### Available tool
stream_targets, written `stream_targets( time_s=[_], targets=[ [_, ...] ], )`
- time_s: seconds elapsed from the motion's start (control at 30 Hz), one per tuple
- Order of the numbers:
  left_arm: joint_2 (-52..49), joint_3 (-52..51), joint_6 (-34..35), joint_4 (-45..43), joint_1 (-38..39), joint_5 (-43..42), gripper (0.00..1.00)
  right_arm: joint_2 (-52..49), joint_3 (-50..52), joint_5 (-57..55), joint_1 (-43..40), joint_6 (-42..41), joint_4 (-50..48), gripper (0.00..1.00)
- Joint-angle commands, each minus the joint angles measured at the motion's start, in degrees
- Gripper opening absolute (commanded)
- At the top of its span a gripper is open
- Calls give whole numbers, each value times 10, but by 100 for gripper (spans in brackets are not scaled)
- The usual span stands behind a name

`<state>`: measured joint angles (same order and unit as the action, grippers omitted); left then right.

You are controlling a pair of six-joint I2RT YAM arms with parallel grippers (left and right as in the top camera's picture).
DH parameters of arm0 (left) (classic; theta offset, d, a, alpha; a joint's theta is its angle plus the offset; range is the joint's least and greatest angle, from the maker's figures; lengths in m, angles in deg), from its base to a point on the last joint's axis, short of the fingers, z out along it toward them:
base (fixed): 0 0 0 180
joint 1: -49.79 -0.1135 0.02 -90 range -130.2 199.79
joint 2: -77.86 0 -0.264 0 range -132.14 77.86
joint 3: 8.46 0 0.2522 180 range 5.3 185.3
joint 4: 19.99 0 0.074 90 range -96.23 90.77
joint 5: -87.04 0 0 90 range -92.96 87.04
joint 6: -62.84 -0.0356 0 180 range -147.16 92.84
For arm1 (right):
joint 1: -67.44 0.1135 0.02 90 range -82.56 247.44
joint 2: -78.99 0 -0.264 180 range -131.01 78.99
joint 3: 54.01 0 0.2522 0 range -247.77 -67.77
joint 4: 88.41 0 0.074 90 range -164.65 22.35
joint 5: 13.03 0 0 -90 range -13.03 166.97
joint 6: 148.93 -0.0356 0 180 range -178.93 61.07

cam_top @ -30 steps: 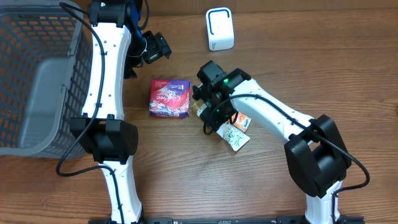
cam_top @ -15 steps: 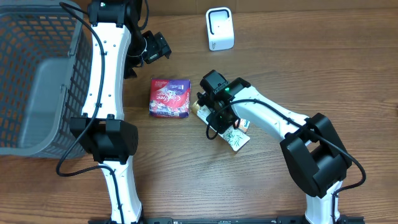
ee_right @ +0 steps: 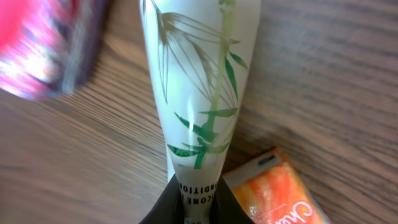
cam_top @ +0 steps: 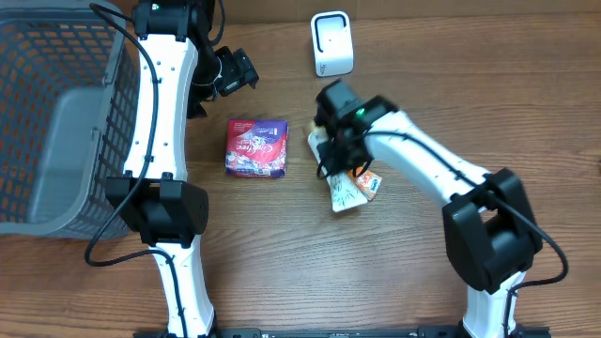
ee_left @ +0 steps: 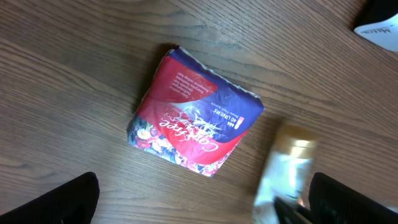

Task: Scan the item barcode
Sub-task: 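Lift the white tube up to the white scanner with the right gripper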

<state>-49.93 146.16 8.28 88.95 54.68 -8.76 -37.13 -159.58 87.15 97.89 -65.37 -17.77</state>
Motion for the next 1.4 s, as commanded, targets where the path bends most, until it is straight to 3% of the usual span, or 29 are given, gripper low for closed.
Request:
stream_targets(
  time_s=[0.0,0.1,0.2,0.47,0.67,0.97,1.37],
  targets=[
    [-5,0,-7,2,2,0,100,9,-35,185,-71,-24,2,4],
    [-5,0,-7,2,2,0,100,9,-35,436,-179,-28,-6,4],
    [-5,0,-7,2,2,0,100,9,-35,559,-262,-79,-10,4],
    [-5,0,-7,2,2,0,100,9,-34,664,-329,-133,1,4],
    [-5,0,-7,2,2,0,100,9,-34,784,-306,-76,-9,4],
    [-5,0,-7,2,2,0,100,9,-34,798,-230,-70,-45,4],
    [-5,0,-7,2,2,0,100,9,-34,779,-224,-82,-84,4]
  ],
)
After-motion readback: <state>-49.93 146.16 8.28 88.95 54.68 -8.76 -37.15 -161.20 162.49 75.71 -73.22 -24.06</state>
